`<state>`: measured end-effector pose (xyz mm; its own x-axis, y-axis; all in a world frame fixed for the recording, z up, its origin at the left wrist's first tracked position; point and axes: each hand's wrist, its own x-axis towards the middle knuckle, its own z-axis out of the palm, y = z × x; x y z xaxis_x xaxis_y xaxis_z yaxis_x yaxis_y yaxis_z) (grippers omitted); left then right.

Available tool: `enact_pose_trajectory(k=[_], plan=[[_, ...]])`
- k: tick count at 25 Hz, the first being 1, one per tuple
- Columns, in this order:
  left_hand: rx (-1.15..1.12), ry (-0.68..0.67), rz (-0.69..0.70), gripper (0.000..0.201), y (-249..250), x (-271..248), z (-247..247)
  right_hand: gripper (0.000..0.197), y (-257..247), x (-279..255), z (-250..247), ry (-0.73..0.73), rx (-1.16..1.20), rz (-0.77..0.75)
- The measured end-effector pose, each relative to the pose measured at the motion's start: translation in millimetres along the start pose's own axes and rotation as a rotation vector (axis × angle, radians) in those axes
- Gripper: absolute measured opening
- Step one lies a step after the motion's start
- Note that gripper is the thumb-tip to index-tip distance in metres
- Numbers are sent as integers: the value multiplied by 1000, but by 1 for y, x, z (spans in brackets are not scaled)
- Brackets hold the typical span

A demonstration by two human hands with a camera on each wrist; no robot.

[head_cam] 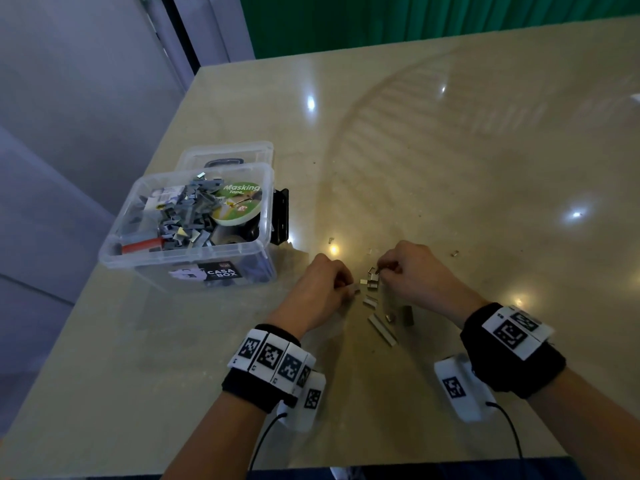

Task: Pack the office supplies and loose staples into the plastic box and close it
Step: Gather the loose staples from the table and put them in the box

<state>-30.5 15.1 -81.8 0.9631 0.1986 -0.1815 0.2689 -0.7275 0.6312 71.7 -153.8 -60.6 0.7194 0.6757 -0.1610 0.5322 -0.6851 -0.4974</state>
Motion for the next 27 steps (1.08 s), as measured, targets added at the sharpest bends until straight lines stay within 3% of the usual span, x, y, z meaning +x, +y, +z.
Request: enact_pose_trajectory(k=[3,8,19,23,27], plan=[[53,0,-5,13,4,-2,1,24,-4,-4,3,-60,-94,-31],[86,-35,-29,17,12,-1,-3,10,-1,-6,6,5,-70,-18],[4,14,6,12,25,-7,-20,15,1,10,-21,1,35,-49],[-42,147,80,8,45,-27,-61,16,-30,20,-54,50,108,-132],[-89,427,86,7,42,-57,-133,18,-91,43,-76,78,187,-292]])
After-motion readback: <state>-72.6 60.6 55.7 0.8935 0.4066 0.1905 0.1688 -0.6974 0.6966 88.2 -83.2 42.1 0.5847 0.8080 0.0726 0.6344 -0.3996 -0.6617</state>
